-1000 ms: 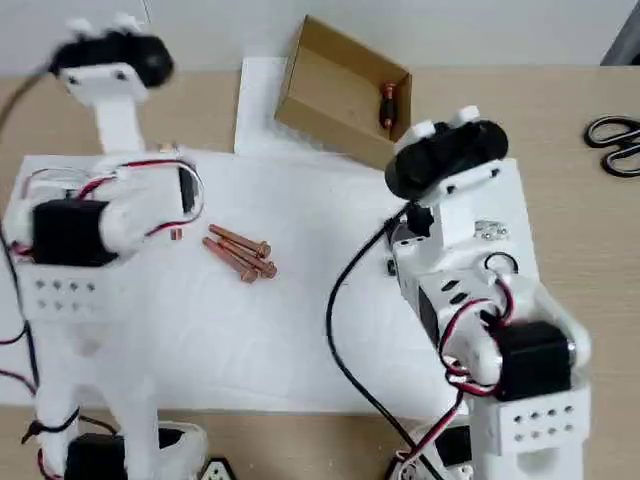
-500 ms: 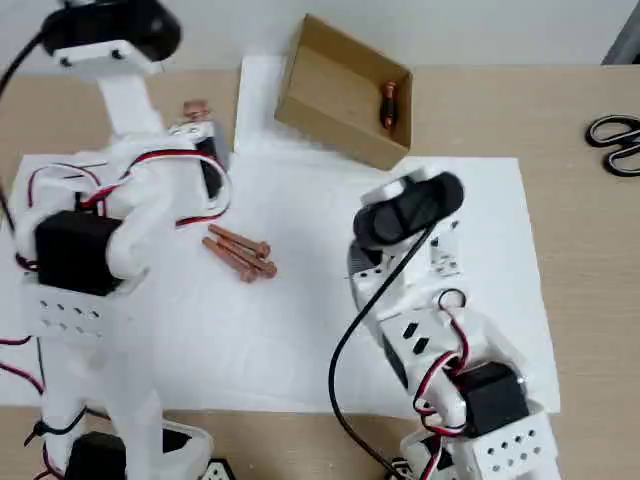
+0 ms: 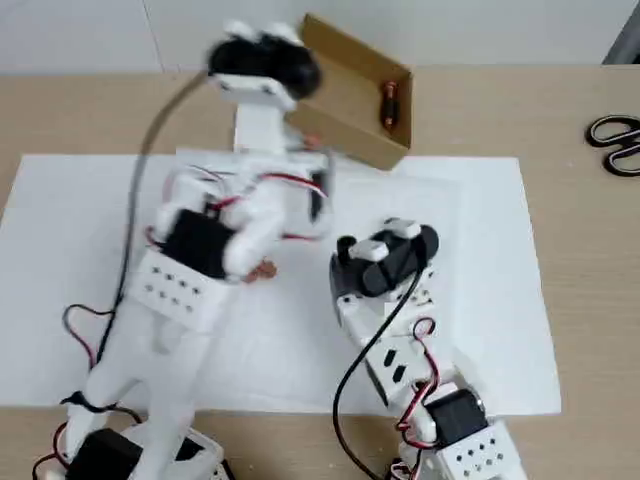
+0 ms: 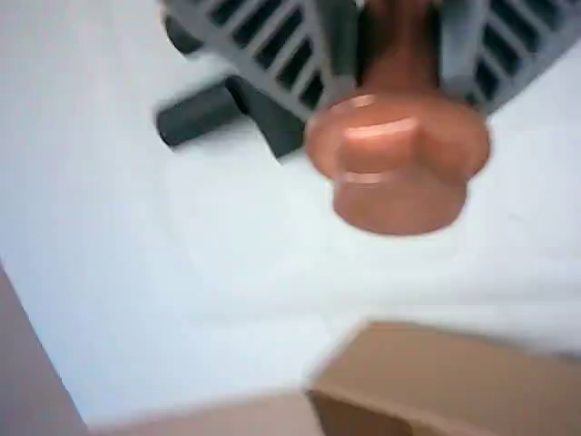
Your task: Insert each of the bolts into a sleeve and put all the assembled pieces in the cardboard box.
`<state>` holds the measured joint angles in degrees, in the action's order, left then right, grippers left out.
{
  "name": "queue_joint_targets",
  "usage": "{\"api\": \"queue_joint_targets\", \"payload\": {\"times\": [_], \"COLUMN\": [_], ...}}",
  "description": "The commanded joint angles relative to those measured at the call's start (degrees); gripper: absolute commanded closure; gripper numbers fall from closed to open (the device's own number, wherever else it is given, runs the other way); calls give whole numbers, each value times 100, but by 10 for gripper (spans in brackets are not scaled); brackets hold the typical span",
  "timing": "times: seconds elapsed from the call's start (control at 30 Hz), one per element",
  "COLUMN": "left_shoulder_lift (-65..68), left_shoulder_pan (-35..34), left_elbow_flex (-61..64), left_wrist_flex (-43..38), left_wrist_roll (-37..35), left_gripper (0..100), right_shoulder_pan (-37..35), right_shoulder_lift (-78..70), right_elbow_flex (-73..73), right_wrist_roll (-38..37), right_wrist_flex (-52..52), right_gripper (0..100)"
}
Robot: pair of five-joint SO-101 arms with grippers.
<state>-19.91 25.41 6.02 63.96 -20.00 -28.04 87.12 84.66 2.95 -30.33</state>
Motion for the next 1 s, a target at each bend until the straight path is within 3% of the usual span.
{"api": "queue_joint_targets", "payload": {"times": [0.0,0.13,0.37,0.67,0.97], "left_shoulder_lift": [-123,-123,-149,-1547,-2066], "left_shoulder_pan": [369,396,413,422,422], "left_elbow_flex": [84,224,1279,2756,3407], "left_wrist_flex": [-325,-563,-1574,-2470,-2646], "left_wrist_roll": [-229,-668,-703,-686,-695], "left_gripper": [994,994,994,994,994], "right_shoulder_pan": [-48,-48,-48,-48,-48], "right_shoulder_lift": [479,866,1042,1042,1042], "right_elbow_flex": [211,404,422,413,387], "right_wrist_roll": [35,35,26,26,26], "right_wrist_flex": [163,136,119,119,119], "right_gripper": [995,995,995,995,995]}}
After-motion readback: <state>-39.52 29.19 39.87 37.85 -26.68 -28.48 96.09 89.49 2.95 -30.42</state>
